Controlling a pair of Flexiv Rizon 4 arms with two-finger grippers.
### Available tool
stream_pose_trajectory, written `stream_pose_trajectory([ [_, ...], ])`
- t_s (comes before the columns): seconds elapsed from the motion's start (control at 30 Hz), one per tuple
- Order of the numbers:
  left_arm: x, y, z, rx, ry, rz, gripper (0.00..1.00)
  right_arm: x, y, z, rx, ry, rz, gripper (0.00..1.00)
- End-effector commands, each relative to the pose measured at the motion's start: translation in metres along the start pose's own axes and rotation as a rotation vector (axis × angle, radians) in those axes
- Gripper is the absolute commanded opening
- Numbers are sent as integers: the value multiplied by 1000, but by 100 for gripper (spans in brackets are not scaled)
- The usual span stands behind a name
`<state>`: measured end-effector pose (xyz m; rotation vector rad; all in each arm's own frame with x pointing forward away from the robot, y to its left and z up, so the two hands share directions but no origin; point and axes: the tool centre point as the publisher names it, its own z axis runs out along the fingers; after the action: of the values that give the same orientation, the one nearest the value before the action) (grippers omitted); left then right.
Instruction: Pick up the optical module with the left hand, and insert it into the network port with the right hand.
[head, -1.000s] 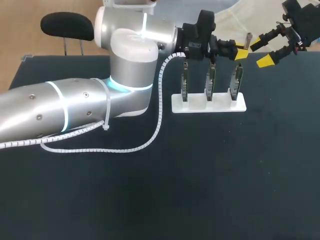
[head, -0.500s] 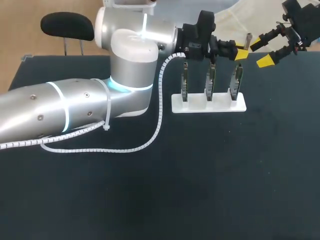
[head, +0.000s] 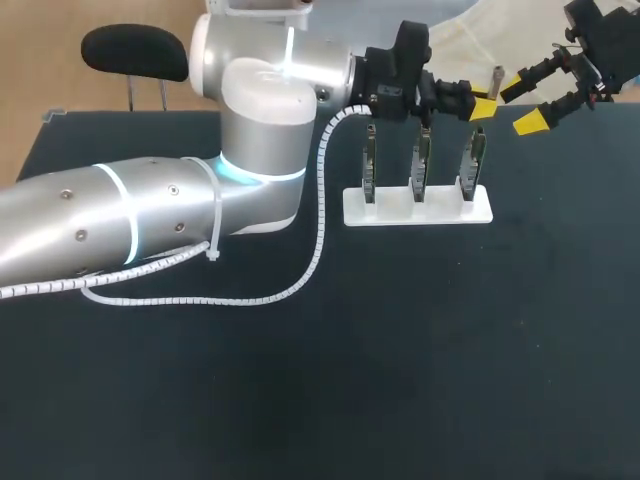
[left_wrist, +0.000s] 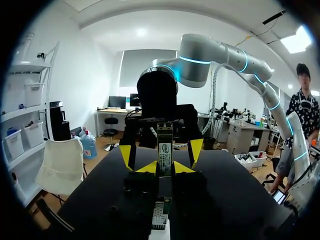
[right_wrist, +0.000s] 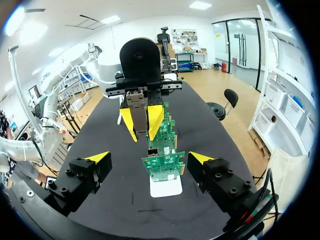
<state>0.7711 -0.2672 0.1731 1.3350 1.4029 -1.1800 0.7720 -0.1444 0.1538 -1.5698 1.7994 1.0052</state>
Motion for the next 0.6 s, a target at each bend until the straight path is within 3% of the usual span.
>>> stream_pose_trajectory([
  [0.03,0,2,1,3,1,0,0,-2,-5,-3,16,0,-13,100],
  [0.23,0,2,1,3,1,0,0,-9,-12,-9,53,6,-37,100],
  [0.6,0,2,1,3,1,0,0,-27,-13,-19,13,4,-73,100],
])
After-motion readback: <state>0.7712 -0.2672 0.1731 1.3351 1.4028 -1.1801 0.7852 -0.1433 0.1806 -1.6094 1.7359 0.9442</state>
